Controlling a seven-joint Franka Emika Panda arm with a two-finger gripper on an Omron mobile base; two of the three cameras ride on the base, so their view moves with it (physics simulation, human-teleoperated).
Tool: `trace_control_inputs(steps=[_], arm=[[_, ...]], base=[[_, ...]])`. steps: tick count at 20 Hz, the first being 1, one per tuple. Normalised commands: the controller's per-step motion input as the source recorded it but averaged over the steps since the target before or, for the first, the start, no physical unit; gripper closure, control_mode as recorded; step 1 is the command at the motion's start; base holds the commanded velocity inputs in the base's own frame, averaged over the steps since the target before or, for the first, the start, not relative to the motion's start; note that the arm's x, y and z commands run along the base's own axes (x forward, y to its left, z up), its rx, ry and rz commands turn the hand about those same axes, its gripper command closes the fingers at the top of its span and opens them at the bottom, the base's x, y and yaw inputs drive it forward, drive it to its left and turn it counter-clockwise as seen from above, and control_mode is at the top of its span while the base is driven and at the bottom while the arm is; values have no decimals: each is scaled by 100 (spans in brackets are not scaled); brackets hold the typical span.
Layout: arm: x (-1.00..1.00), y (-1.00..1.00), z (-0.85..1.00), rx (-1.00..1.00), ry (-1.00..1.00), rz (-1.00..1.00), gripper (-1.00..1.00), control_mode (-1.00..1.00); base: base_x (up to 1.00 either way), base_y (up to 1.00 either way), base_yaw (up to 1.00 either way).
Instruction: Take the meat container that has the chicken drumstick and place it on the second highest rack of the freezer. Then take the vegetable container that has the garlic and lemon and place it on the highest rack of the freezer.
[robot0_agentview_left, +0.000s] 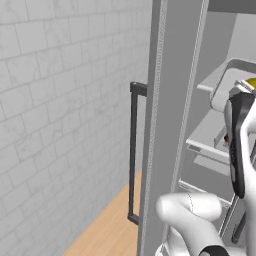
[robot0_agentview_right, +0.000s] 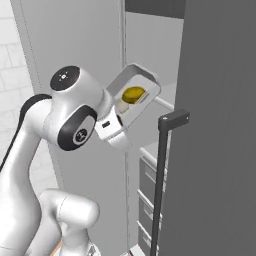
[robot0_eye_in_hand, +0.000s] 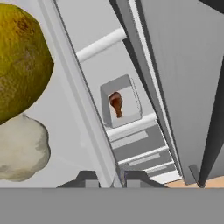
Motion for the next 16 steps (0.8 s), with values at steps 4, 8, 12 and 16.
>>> trace_control_inputs(steps=[4, 8, 12, 16], arm=[[67, -47, 15, 5, -12, -14, 100, -100], [98, -33, 33, 9, 0, -15, 100, -100], [97, -37, 45, 7, 8, -5, 100, -100], [80, -63, 12, 9, 11, 0, 100, -100]], base=[[0, 0, 0], [0, 0, 0], [0, 0, 0], [0, 0, 0]])
